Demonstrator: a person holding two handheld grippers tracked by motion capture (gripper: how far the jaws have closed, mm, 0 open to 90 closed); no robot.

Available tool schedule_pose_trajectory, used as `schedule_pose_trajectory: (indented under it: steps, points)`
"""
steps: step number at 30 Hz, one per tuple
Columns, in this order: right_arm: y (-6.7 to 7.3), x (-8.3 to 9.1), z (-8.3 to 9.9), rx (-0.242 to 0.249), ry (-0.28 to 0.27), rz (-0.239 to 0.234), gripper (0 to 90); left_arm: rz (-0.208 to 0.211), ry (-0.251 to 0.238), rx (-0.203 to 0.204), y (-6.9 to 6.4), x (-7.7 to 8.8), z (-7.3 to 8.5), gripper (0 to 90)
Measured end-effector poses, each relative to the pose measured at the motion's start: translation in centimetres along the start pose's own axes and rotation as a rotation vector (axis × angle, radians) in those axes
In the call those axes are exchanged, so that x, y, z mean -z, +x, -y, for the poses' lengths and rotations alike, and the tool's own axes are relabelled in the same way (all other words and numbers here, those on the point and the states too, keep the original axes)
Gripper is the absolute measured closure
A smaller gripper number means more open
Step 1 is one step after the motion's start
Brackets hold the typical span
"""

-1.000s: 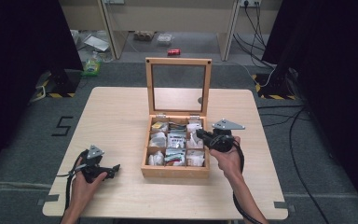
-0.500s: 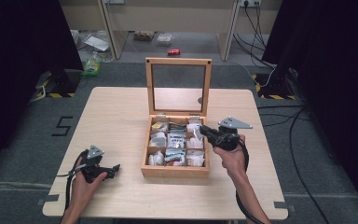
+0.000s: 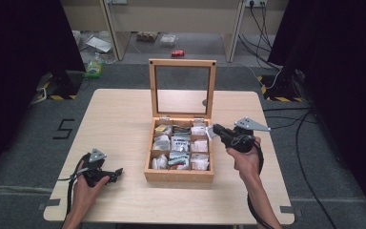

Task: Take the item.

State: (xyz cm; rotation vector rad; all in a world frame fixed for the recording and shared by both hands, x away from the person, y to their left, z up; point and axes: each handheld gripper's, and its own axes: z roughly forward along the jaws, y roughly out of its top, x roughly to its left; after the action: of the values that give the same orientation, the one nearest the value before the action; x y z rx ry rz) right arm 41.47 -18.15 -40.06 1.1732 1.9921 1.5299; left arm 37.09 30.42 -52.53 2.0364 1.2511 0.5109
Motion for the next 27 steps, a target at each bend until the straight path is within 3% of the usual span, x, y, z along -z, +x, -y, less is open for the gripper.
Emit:
schedule_pose_trajectory:
  steps: [13, 27]
  points:
    - [-2.5, 1.5, 0.6, -0.024, -0.002, 0.068, 86.6, 0.0, 0.0, 0.0, 0.0, 0.0, 0.0, 0.0]
    - [-5.3, 1.6, 2.7, -0.073, 0.051, 0.154, 86.6, 0.0, -0.001, 0.001, 0.0, 0.0, 0.0, 0.0]
